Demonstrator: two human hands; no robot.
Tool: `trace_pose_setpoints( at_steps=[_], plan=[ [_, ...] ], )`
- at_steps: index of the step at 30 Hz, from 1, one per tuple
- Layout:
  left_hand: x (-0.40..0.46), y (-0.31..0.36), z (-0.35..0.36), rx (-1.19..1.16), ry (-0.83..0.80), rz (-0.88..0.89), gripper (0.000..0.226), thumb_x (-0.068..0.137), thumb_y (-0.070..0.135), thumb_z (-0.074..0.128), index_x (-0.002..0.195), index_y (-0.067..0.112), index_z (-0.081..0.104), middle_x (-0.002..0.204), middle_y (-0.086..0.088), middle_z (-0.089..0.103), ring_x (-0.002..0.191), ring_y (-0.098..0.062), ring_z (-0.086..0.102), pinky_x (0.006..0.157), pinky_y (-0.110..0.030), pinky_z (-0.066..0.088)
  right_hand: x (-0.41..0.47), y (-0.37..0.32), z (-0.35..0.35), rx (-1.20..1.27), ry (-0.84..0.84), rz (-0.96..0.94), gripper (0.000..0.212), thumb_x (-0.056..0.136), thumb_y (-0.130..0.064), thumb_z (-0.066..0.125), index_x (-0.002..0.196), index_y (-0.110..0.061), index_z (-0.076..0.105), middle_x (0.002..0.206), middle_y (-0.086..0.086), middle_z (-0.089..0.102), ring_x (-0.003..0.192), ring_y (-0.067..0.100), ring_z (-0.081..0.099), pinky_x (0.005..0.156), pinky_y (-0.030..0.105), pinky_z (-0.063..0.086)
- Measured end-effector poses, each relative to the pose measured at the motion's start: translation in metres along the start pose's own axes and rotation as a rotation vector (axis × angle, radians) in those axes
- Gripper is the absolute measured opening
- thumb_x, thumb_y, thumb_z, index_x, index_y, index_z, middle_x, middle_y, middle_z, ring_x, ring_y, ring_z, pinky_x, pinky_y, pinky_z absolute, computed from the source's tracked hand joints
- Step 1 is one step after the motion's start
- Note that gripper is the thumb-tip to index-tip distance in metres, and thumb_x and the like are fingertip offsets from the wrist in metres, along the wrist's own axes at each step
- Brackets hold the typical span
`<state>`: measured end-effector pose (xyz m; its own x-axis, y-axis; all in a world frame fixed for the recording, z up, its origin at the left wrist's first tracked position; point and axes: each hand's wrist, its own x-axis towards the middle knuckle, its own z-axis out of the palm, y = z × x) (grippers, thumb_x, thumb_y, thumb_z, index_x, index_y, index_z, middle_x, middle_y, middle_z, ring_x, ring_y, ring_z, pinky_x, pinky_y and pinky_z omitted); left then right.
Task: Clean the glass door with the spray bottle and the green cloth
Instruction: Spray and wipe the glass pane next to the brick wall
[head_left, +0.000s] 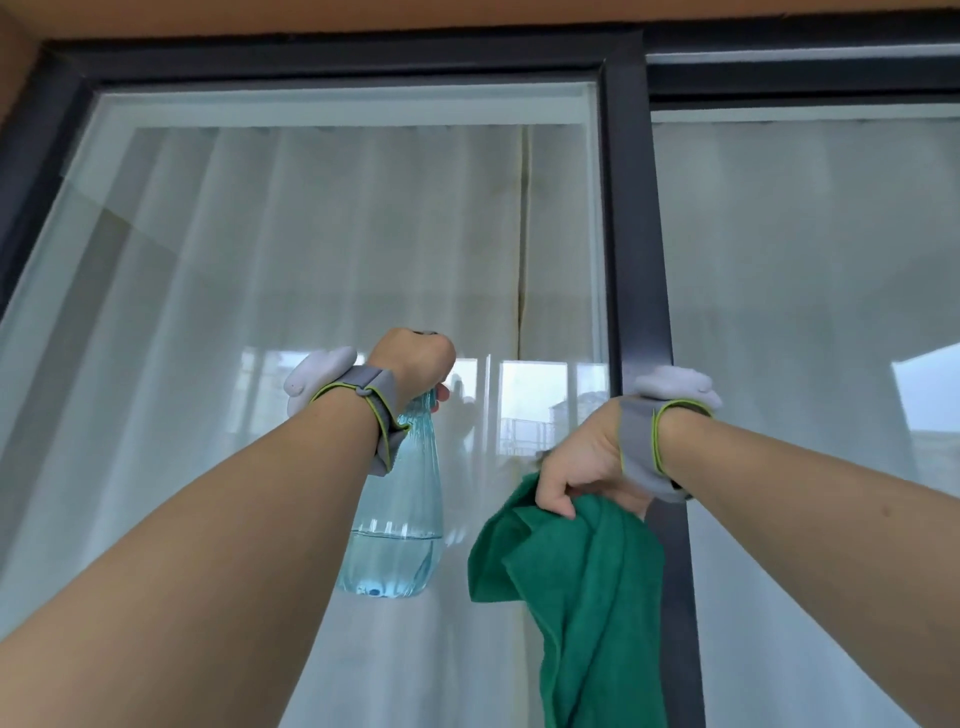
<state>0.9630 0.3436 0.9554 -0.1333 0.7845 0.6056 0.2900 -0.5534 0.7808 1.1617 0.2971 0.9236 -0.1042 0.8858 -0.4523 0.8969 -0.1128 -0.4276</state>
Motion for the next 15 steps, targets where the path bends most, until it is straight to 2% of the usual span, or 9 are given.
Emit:
trace_pose_setpoints(
  at_steps=[2, 4, 5, 8, 10, 11, 13, 14, 15],
  plan=[
    [-0.003, 0.0, -0.003, 0.01, -0.008, -0.004, 0.016, 0.084, 0.005, 0.045, 0.096, 0.0, 0.054, 0.055, -0.013, 0.064, 0.05, -0.027, 0.054, 0.055, -0.024, 0.043, -0.009, -0.003, -0.001, -0.016, 0.049, -0.027, 0.03, 0.076, -0.007, 0.039, 0.087, 0.001, 0.065, 0.083, 0.016, 0.065, 0.074, 0.028, 0.063, 0.08, 0.036, 0.052],
    [-0.005, 0.0, -0.006, 0.015, -0.008, -0.006, 0.018, 0.084, 0.005, 0.044, 0.097, 0.0, 0.055, 0.052, -0.011, 0.064, 0.049, -0.027, 0.055, 0.056, -0.025, 0.042, -0.024, -0.008, -0.009, 0.004, 0.173, -0.032, 0.025, 0.072, -0.01, 0.046, 0.078, 0.002, 0.066, 0.076, 0.016, 0.063, 0.066, 0.027, 0.061, 0.074, 0.033, 0.051],
    [-0.005, -0.001, -0.006, 0.014, -0.007, -0.006, 0.018, 0.084, 0.005, 0.044, 0.098, 0.0, 0.055, 0.051, -0.011, 0.064, 0.05, -0.027, 0.055, 0.057, -0.025, 0.042, -0.03, -0.01, -0.011, 0.028, 0.204, -0.044, 0.024, 0.065, -0.011, 0.051, 0.077, 0.003, 0.066, 0.076, 0.017, 0.063, 0.066, 0.028, 0.06, 0.078, 0.034, 0.05],
    [-0.002, -0.001, -0.01, 0.009, -0.014, 0.003, 0.019, 0.085, 0.006, 0.044, 0.099, -0.001, 0.055, 0.049, -0.01, 0.064, 0.059, -0.03, 0.058, 0.061, -0.028, 0.042, -0.044, -0.024, -0.022, 0.058, 0.18, -0.041, 0.042, 0.043, -0.005, 0.056, 0.083, 0.005, 0.063, 0.084, 0.019, 0.061, 0.081, 0.033, 0.058, 0.102, 0.046, 0.038],
    [0.002, 0.0, -0.015, 0.014, -0.022, 0.002, 0.02, 0.087, 0.007, 0.045, 0.1, -0.001, 0.056, 0.05, -0.01, 0.065, 0.056, -0.029, 0.057, 0.06, -0.027, 0.042, -0.046, -0.032, -0.026, 0.003, 0.286, -0.057, 0.053, 0.035, -0.004, 0.056, 0.086, 0.006, 0.06, 0.092, 0.022, 0.06, 0.089, 0.035, 0.057, 0.104, 0.045, 0.038],
    [0.005, 0.001, -0.018, 0.017, -0.025, 0.009, 0.02, 0.087, 0.007, 0.045, 0.101, -0.001, 0.057, 0.051, -0.011, 0.066, 0.054, -0.028, 0.057, 0.058, -0.026, 0.043, -0.047, -0.038, -0.03, -0.057, 0.416, -0.088, 0.052, 0.039, -0.005, 0.056, 0.09, 0.006, 0.059, 0.098, 0.022, 0.057, 0.092, 0.034, 0.054, 0.098, 0.04, 0.043],
    [0.007, 0.005, -0.021, 0.021, -0.03, 0.027, 0.018, 0.088, 0.008, 0.046, 0.098, 0.0, 0.058, 0.055, -0.012, 0.067, 0.052, -0.027, 0.056, 0.054, -0.024, 0.043, -0.049, -0.044, -0.04, -0.28, 0.793, -0.14, 0.032, 0.067, -0.003, 0.057, 0.098, 0.002, 0.06, 0.106, 0.018, 0.057, 0.094, 0.03, 0.054, 0.076, 0.028, 0.045],
    [0.009, 0.007, -0.023, 0.024, -0.035, 0.04, 0.016, 0.088, 0.007, 0.046, 0.096, 0.0, 0.058, 0.056, -0.012, 0.066, 0.052, -0.027, 0.056, 0.054, -0.024, 0.043, -0.049, -0.046, -0.048, -0.41, 1.006, -0.173, 0.027, 0.079, -0.004, 0.054, 0.104, -0.001, 0.062, 0.111, 0.014, 0.06, 0.096, 0.03, 0.056, 0.072, 0.028, 0.045],
    [0.01, 0.009, -0.024, 0.031, -0.038, 0.056, 0.015, 0.088, 0.006, 0.045, 0.094, 0.001, 0.058, 0.055, -0.012, 0.066, 0.052, -0.028, 0.056, 0.057, -0.026, 0.043, -0.047, -0.044, -0.055, -0.524, 1.178, -0.2, 0.027, 0.084, -0.005, 0.052, 0.107, -0.006, 0.065, 0.116, 0.011, 0.059, 0.101, 0.031, 0.056, 0.074, 0.029, 0.045]
  ],
)
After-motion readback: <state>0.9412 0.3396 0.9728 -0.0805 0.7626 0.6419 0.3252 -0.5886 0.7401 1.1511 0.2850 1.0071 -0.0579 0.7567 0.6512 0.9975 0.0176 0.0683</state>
